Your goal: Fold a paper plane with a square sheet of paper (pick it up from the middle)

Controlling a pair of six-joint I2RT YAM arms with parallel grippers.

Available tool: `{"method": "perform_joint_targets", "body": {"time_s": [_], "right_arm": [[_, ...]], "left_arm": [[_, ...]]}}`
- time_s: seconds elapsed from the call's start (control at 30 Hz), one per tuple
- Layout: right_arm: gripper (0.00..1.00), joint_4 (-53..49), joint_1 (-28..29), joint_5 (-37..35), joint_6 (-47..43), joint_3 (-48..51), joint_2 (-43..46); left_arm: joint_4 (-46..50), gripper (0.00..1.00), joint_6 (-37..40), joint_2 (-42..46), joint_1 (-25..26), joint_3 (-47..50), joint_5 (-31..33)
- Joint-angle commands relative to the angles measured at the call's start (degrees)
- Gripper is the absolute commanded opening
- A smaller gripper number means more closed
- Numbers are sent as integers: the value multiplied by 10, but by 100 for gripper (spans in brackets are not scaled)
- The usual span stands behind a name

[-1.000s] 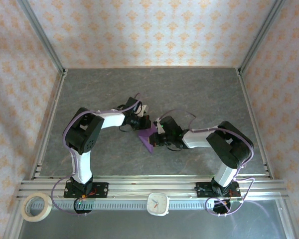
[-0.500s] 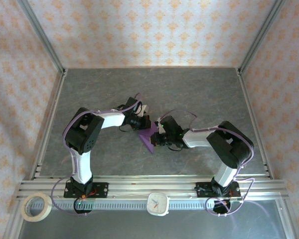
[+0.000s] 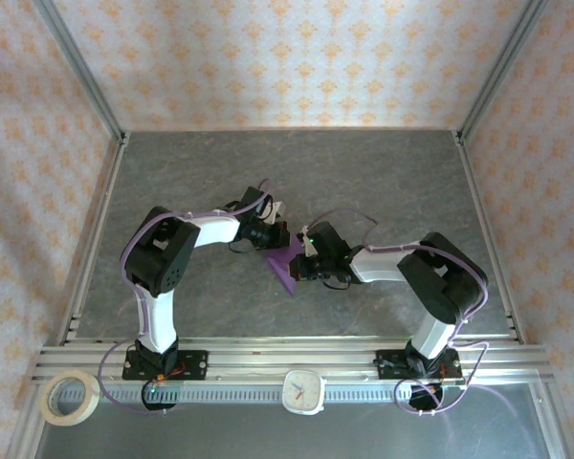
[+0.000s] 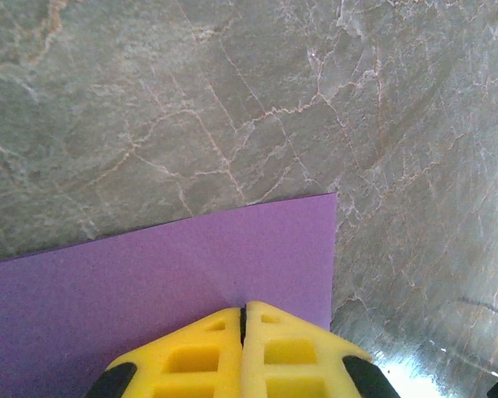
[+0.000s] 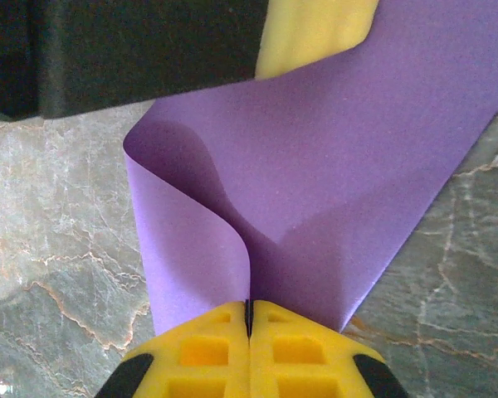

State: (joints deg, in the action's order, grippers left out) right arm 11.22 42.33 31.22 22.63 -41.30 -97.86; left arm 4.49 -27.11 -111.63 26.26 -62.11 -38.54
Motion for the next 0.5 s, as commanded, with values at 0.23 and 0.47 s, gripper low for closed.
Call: {"method": "perform_joint_targets", "body": {"time_s": [0.23,0.47], "right_arm": [[2,-26,-2,-26,-9,-19,15],[2,-34,-2,-34,-12,-24,18]], "left_arm": [[33,3,-5,-23,6,22,40],[35,3,-5,-23,6,21,42]]}}
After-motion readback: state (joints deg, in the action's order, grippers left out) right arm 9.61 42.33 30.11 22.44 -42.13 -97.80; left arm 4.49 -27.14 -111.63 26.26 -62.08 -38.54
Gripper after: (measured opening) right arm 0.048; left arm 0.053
